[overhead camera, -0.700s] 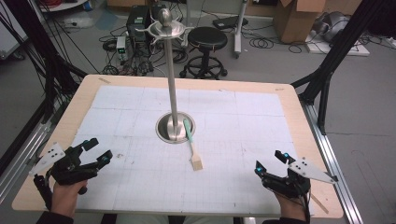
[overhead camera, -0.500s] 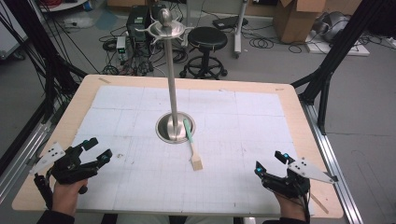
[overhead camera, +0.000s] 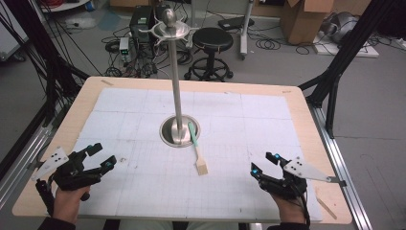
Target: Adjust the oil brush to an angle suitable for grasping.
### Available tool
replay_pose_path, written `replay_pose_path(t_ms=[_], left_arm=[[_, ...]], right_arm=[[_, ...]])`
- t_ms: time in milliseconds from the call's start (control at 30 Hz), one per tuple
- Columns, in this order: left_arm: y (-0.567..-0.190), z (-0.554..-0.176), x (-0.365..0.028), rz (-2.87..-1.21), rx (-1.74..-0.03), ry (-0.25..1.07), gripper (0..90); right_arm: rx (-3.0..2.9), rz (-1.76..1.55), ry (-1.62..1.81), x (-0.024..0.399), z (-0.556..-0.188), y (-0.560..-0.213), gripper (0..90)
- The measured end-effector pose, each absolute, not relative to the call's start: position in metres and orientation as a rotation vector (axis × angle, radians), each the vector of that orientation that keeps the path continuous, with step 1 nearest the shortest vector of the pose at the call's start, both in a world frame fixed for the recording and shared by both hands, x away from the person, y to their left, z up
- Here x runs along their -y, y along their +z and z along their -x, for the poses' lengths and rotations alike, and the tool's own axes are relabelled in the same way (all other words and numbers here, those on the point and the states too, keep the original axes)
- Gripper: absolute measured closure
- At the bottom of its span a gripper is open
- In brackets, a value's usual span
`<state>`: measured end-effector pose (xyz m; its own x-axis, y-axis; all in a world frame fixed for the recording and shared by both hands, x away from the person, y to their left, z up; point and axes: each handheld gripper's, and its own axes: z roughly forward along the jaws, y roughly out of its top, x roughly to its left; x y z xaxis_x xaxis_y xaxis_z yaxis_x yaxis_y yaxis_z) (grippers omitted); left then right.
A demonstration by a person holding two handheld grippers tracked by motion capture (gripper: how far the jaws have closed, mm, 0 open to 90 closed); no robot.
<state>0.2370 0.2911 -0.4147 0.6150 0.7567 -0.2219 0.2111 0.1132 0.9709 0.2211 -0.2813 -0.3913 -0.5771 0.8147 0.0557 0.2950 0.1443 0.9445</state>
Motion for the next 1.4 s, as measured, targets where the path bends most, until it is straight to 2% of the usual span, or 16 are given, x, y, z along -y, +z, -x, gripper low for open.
replay_pose_path(t_ms=[33, 133, 167, 200, 233, 267, 333, 367, 467, 567, 833, 1033, 1400], left_arm=[[-0.415, -0.238, -0.291, -1.438, -0.877, 0.483, 18.6], [-0.415, -0.241, -0.293, -1.429, -0.884, 0.479, 18.6], [-0.415, -0.242, -0.294, -1.430, -0.887, 0.480, 18.6], [-0.415, -0.242, -0.294, -1.424, -0.892, 0.481, 18.6], [-0.415, -0.242, -0.295, -1.425, -0.891, 0.479, 18.6], [-0.415, -0.243, -0.295, -1.420, -0.894, 0.478, 18.6], [-0.415, -0.243, -0.296, -1.411, -0.895, 0.475, 18.7], [-0.415, -0.244, -0.296, -1.405, -0.897, 0.474, 18.8], [-0.415, -0.244, -0.297, -1.401, -0.897, 0.472, 18.8], [-0.415, -0.245, -0.298, -1.402, -0.895, 0.472, 18.8], [-0.416, -0.245, -0.296, -1.418, -0.891, 0.466, 19.1], [-0.415, -0.244, -0.297, -1.420, -0.892, 0.464, 19.0], [-0.415, -0.244, -0.296, -1.422, -0.895, 0.465, 19.1]], right_arm=[[-1.950, -1.058, 1.436, 0.281, -0.221, -0.391, 39.7], [-2.044, -1.014, 1.409, 0.269, -0.230, -0.392, 55.5], [-2.088, -0.983, 1.402, 0.259, -0.235, -0.390, 66.8], [-2.088, -0.983, 1.402, 0.259, -0.235, -0.390, 66.8], [-2.121, -0.935, 1.381, 0.244, -0.241, -0.387, 77.5], [-2.121, -0.935, 1.381, 0.244, -0.241, -0.387, 77.5], [-2.154, -0.894, 1.358, 0.225, -0.249, -0.383, 88.9], [-2.172, -0.888, 1.365, 0.201, -0.259, -0.380, 88.9], [-2.191, -0.866, 1.364, 0.184, -0.267, -0.380, 89.0], [-2.257, -0.817, 1.356, 0.147, -0.280, -0.386, 89.0], [-2.399, -0.803, 1.219, 0.101, -0.296, -0.417, 88.9], [-2.469, -0.864, 1.102, 0.092, -0.305, -0.441, 89.0], [-2.470, -0.954, 1.057, 0.111, -0.308, -0.444, 89.0]])
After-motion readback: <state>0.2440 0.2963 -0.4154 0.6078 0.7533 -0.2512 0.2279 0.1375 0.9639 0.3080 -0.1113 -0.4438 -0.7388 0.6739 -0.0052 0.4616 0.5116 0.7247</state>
